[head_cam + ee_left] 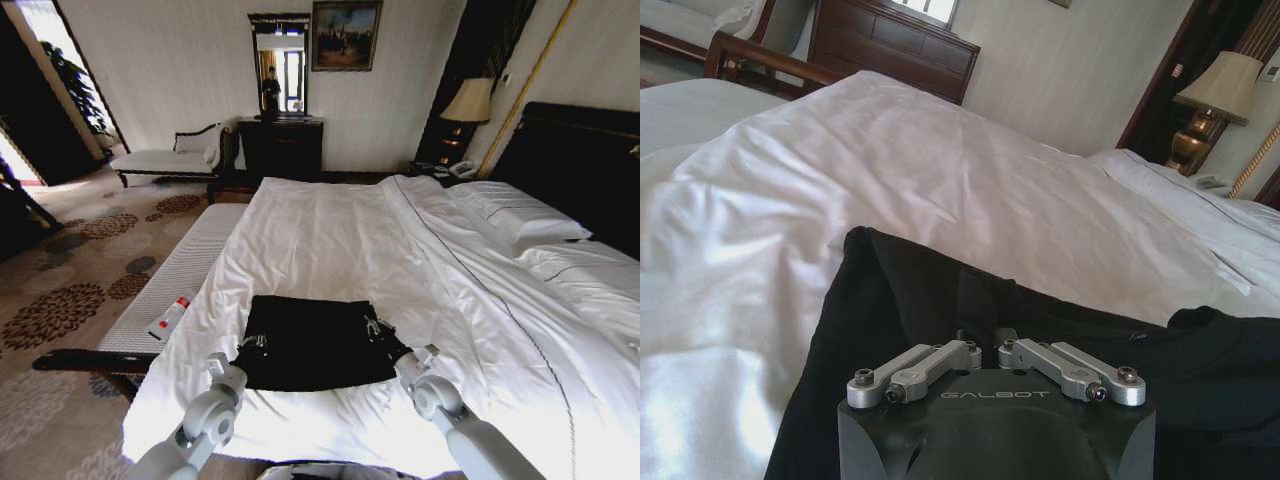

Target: Fold the clothes on the bed.

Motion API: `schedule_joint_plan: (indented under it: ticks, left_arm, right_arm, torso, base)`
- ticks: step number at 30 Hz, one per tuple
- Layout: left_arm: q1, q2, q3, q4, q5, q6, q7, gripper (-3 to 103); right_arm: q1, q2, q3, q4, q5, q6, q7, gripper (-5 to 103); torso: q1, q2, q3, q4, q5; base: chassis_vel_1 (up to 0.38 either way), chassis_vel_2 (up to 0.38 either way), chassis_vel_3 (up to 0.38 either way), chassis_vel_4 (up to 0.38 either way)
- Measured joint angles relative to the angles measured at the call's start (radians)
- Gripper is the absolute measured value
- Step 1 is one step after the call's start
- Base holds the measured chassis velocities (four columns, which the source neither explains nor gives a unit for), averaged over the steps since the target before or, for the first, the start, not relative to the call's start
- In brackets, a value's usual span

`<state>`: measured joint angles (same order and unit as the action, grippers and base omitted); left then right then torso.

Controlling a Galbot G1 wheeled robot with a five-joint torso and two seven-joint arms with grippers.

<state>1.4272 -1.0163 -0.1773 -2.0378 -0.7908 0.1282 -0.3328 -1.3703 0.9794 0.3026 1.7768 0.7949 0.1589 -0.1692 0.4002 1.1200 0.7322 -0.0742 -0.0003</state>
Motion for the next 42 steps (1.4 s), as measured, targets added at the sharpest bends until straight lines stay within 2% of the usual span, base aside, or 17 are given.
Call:
schedule_joint_plan:
  ticks: [5, 12, 17, 29, 30, 32, 33, 34, 37, 38, 40, 41, 42]
  left_arm:
    - [0.047, 0.002, -0.023, -0.019, 0.021, 0.0, 0.001, 2]
    - [0.134, -0.021, -0.03, -0.032, 0.102, 0.0, 0.021, 2]
    - [0.149, -0.033, -0.018, -0.027, 0.141, 0.002, 0.029, 2]
    - [0.17, -0.018, -0.016, -0.013, 0.166, 0.019, 0.021, 2]
    - [0.173, -0.018, -0.018, -0.014, 0.163, 0.023, 0.017, -1]
    - [0.18, -0.015, -0.023, -0.018, 0.156, 0.032, 0.005, 2]
    - [0.185, -0.011, -0.027, -0.023, 0.154, 0.034, 0.002, 7]
    - [0.185, -0.011, -0.027, -0.023, 0.154, 0.034, 0.002, 7]
    - [0.228, 0.007, -0.058, -0.054, 0.162, 0.044, 0.002, 24]
    - [0.228, 0.007, -0.058, -0.054, 0.162, 0.044, 0.002, 24]
    - [0.269, 0.008, -0.073, -0.078, 0.188, 0.046, 0.009, 34]
    - [0.286, 0.008, -0.077, -0.088, 0.2, 0.047, 0.012, 40]
    - [0.304, 0.007, -0.081, -0.097, 0.214, 0.047, 0.015, 40]
  right_arm:
    - [-0.064, 0.006, 0.021, 0.007, -0.014, 0.015, -0.013, 1]
    - [-0.107, 0.018, 0.033, 0.02, -0.037, 0.026, -0.02, 1]
    - [-0.116, 0.023, 0.04, -0.007, -0.061, 0.037, -0.02, 1]
    - [-0.159, 0.021, 0.062, -0.03, -0.091, 0.067, -0.023, 1]
    - [-0.163, 0.021, 0.062, -0.029, -0.093, 0.067, -0.024, -2]
    - [-0.176, 0.02, 0.064, -0.024, -0.099, 0.067, -0.027, 7]
    - [-0.183, 0.02, 0.066, -0.018, -0.102, 0.067, -0.03, 7]
    - [-0.183, 0.02, 0.066, -0.018, -0.102, 0.067, -0.03, 7]
    - [-0.229, 0.035, 0.071, 0.007, -0.163, 0.08, -0.033, 24]
    - [-0.229, 0.035, 0.071, 0.007, -0.163, 0.08, -0.033, 24]
    - [-0.256, 0.046, 0.079, 0.017, -0.19, 0.092, -0.033, 35]
    - [-0.267, 0.05, 0.084, 0.024, -0.194, 0.095, -0.033, 35]
    - [-0.278, 0.052, 0.092, 0.032, -0.195, 0.097, -0.033, 40]
  torso:
    - [0.0, 0.0, 0.0, -0.0003, 0.0002]
    - [0.0, 0.0, 0.0, 0.0001, 0.0002]
    - [0.0, 0.0, 0.0, -0.0001, 0.0003]
    - [0.0, 0.0, 0.0, -0.0001, 0.0001]
    - [0.0, 0.0, 0.0, -0.0002, 0.0001]
    - [0.0, 0.0, 0.0, -0.0001, 0.0]
    - [0.0, 0.0, 0.0, -0.0001, 0.0001]
    - [0.0, 0.0, 0.0, -0.0001, 0.0001]
    - [0.0, 0.0, 0.0, -0.0001, 0.0002]
    - [0.0, 0.0, 0.0, -0.0001, 0.0002]
    - [0.0, 0.0, 0.0, -0.0001, 0.0002]
    - [0.0, 0.0, 0.0, -0.0001, 0.0002]
    - [0.0, 0.0, 0.0, -0.0001, 0.0002]
  base:
    - [0.0, 0.0, 0.0, 0.0]
    - [0.0, 0.0, 0.0, 0.0]
    - [0.0, 0.0, 0.0, 0.0]
    - [0.0, 0.0, 0.0, 0.0]
    - [0.0, 0.0, 0.0, 0.0]
    - [0.0, 0.0, 0.0, 0.0]
    - [0.0, 0.0, 0.0, 0.0]
    - [0.0, 0.0, 0.0, 0.0]
    - [0.0, 0.0, 0.0, 0.0]
    - [0.0, 0.0, 0.0, 0.0]
    - [0.0, 0.0, 0.0, 0.0]
    - [0.0, 0.0, 0.0, 0.0]
    - [0.0, 0.0, 0.0, 0.0]
